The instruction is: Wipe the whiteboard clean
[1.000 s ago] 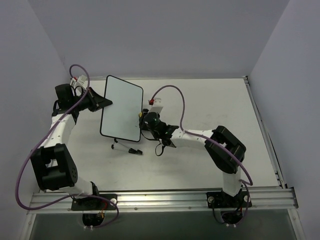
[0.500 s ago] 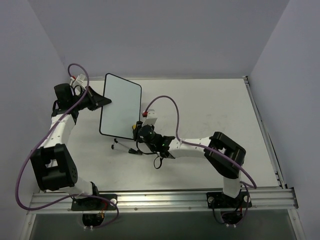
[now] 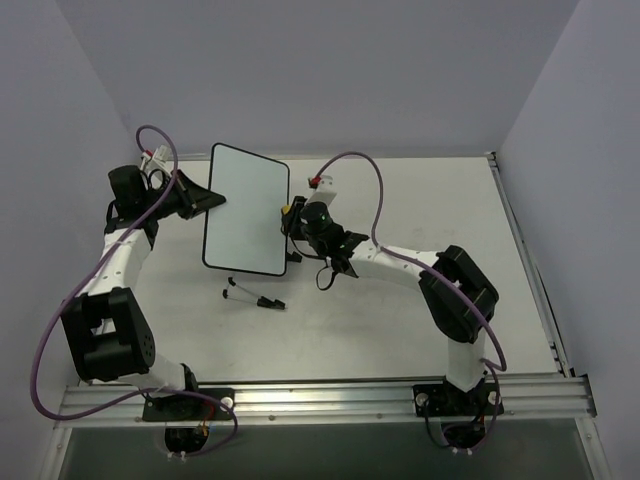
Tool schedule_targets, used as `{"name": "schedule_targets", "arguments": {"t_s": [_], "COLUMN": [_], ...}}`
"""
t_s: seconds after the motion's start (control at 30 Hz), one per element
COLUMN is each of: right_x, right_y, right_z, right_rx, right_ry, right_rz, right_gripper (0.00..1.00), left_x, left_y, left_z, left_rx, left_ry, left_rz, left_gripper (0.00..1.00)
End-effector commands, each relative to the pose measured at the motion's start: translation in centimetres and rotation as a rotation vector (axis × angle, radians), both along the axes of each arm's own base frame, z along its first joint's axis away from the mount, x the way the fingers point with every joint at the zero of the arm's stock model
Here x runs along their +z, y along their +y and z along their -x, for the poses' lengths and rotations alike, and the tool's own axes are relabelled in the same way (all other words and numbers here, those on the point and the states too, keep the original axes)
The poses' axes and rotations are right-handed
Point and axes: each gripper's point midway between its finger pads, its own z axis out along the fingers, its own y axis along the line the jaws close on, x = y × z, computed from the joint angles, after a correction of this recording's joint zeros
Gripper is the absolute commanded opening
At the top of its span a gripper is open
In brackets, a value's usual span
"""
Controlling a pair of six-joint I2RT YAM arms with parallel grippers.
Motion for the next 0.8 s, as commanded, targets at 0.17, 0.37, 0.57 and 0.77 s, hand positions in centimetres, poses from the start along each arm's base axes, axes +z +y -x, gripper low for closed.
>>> {"name": "schedule_targets", "arguments": {"t_s": [0.17,0.37,0.57,0.77], "right_x": [-0.1,-1.9,-3.1,-2.3], "right_y": [1.2,2.5,3.8,4.5], "right_z": [-0.9,3.5,9.4,12.2], "right_rx": [0.038,0.085,0.148,0.181], "right_ry": [0.008,0.032,0.047,0.045], "right_rz": [0.029,0.029,0.018,-0.015], "right_gripper": [0.00,0.00,0.00,0.00], "left_x": [4.4,5.6,5.9,4.9], "left_y": [-2.3,-2.2,-2.1,-2.2], "left_z": [2.8,2.1,1.7,1.9], "left_rx": [-0.135,-0.113,-0.102,-0.100], "left_ry": [-0.072,-0.102,-0.103,-0.083], "left_rz": [0.074,0.090,0.088,0.076], "left_gripper": [0.02,0.02,0.02,0.02]}}
